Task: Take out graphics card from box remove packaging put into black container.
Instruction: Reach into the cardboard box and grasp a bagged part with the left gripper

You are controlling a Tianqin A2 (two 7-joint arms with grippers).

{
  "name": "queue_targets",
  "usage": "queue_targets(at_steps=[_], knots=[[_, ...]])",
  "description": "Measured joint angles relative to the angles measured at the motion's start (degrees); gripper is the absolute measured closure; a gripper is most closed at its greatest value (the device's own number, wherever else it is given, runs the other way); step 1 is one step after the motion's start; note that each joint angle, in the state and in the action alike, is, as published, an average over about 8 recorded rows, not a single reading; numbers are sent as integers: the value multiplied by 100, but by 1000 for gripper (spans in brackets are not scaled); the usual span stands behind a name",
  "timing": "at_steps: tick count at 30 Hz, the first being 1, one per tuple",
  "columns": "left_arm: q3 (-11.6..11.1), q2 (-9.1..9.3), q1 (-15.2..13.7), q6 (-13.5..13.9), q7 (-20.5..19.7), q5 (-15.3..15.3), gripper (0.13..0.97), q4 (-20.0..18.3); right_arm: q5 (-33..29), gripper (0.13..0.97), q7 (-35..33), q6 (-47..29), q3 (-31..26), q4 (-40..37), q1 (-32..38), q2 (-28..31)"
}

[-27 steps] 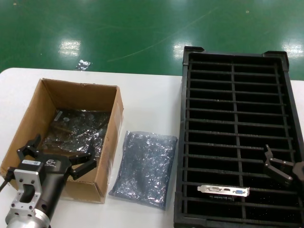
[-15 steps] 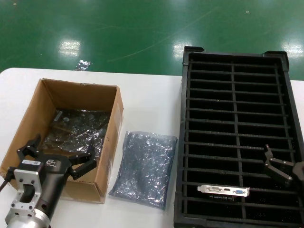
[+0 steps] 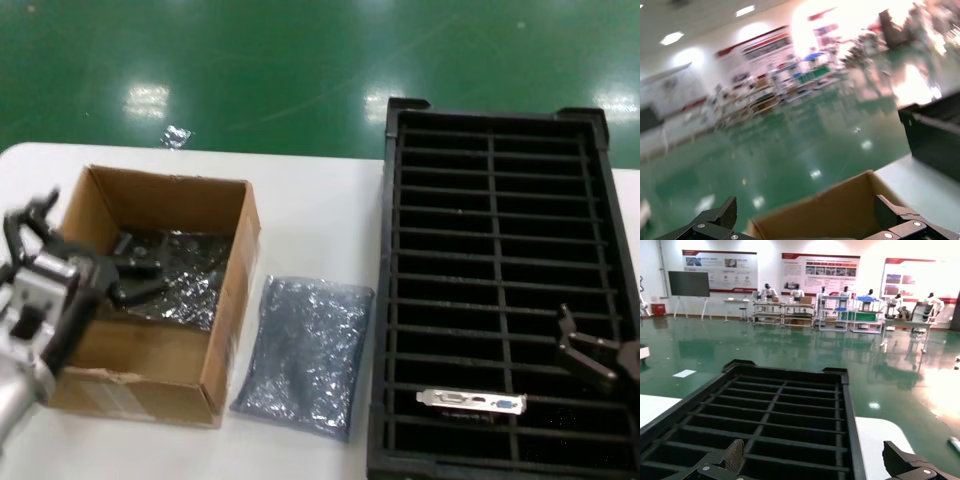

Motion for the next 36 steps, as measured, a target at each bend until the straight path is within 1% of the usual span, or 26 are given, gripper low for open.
queue_targets(at_steps=[3, 5, 8, 10, 12, 14, 17, 19, 21, 23, 27, 30, 32, 36], knots=[[209, -382, -564, 402, 119, 521, 132, 331, 0, 129, 0, 0, 0, 0, 0, 0], [375, -590, -959, 758, 194, 922, 132, 578, 0, 129, 0, 0, 0, 0, 0, 0], [679, -829, -1522, 1363, 305, 1439, 132, 960, 0, 129, 0, 0, 0, 0, 0, 0], [924, -933, -1879, 1800, 444, 1686, 132, 1269, 0, 129, 0, 0, 0, 0, 0, 0], [1188, -990, -2233, 2245, 659, 1881, 132, 1642, 0, 129, 0, 0, 0, 0, 0, 0], [1459, -991, -2573, 2673, 961, 2029, 132, 2081, 0, 129, 0, 0, 0, 0, 0, 0], [1792, -874, -3026, 3158, 1506, 2202, 132, 2787, 0, 129, 0, 0, 0, 0, 0, 0], [1953, -736, -3295, 3351, 1881, 2277, 132, 3261, 0, 129, 0, 0, 0, 0, 0, 0], [2072, -573, -3545, 3460, 2260, 2326, 132, 3740, 0, 129, 0, 0, 0, 0, 0, 0], [2146, -383, -3793, 3496, 2656, 2341, 132, 4237, 0, 129, 0, 0, 0, 0, 0, 0], [2153, 8, -4229, 3388, 3503, 2249, 132, 5208, 0, 129, 0, 0, 0, 0, 0, 0], [2048, 293, -4507, 3172, 4228, 2064, 132, 5897, 0, 129, 0, 0, 0, 0, 0, 0], [1931, 465, -4665, 2990, 4751, 1895, 132, 6313, 0, 129, 0, 0, 0, 0, 0, 0], [1627, 725, -4895, 2677, 5770, 1520, 139, 6957, 0, 129, 1, 0, 0, 0, 0, 0]])
